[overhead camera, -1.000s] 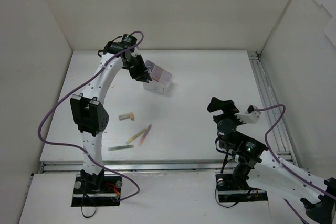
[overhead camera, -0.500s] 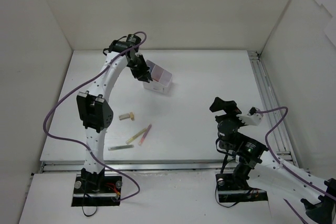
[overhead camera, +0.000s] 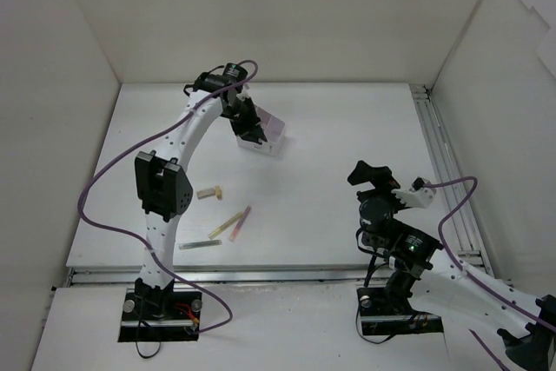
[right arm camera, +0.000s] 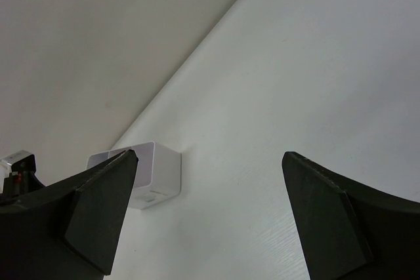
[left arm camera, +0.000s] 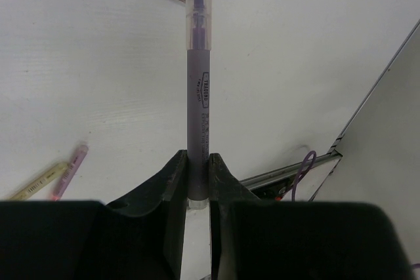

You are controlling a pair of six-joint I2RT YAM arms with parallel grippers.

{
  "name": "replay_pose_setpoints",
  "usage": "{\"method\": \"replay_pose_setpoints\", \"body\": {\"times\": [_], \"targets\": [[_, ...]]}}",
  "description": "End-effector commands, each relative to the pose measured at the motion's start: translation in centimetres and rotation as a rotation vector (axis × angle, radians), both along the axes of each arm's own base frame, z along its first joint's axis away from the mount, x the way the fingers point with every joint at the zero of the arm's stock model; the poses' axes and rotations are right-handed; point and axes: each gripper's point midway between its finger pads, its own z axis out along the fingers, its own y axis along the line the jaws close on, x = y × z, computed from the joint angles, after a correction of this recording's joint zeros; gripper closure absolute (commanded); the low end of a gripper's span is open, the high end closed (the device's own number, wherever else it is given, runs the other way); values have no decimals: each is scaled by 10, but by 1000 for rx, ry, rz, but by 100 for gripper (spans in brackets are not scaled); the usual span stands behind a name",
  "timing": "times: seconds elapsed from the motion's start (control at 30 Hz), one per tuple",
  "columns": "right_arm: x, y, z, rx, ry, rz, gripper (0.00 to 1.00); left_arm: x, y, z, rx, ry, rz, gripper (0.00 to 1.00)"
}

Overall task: Sort the stationery into containers
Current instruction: Place the pen in the storage box.

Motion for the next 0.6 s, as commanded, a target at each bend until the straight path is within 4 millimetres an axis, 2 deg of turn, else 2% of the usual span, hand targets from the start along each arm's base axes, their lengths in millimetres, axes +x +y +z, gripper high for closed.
{"method": "replay_pose_setpoints", "body": {"times": [0.0,0.4,0.57], "targets": [[0,-13,8,16,-40,-78,10,9,-2,22,-56,-47,9,100],[0,-15,7,-8,-35,-89,9,38,14,13,-93,-67,66,100],[-1,-18,8,-12,-37,-102,8,46,5,5,-159,-48,37,100]]}}
